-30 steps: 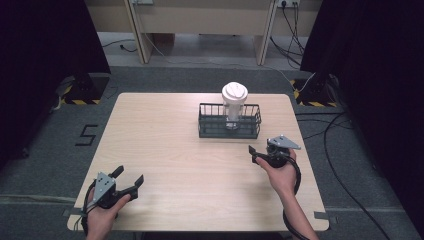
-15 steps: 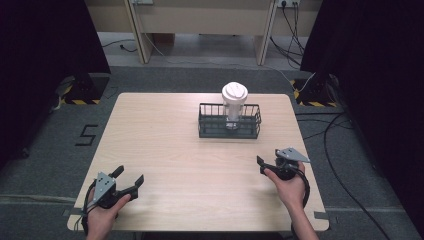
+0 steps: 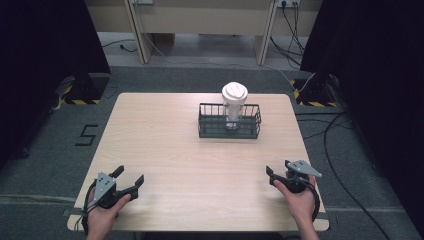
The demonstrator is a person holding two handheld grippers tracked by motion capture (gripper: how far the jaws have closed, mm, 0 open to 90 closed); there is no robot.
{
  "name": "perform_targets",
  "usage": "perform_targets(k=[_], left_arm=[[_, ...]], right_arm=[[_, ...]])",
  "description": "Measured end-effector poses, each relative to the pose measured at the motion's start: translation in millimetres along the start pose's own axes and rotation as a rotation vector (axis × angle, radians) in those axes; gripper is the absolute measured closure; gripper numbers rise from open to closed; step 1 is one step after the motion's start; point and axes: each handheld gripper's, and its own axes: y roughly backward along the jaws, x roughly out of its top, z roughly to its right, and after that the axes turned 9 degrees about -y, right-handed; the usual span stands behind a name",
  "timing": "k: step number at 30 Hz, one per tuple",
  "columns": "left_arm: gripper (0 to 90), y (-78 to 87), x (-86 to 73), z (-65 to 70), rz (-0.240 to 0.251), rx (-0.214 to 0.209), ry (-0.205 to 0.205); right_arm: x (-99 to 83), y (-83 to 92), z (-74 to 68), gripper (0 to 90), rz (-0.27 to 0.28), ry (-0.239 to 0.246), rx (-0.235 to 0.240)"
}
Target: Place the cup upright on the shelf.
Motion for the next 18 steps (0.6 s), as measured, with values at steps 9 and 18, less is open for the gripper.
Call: perform_targets(k=[9, 18], left_arm=[[16.6, 0.0, -0.1, 0.0, -0.002, 0.000, 0.000], [16.5, -0.9, -0.2, 0.3, -0.005, -0.002, -0.002]], right_arm=[[-12.5, 5.8, 6.5, 22.4, 0.034, -0.014, 0.000], [-18.9, 6.9, 8.8, 22.4, 0.077, -0.040, 0.020]])
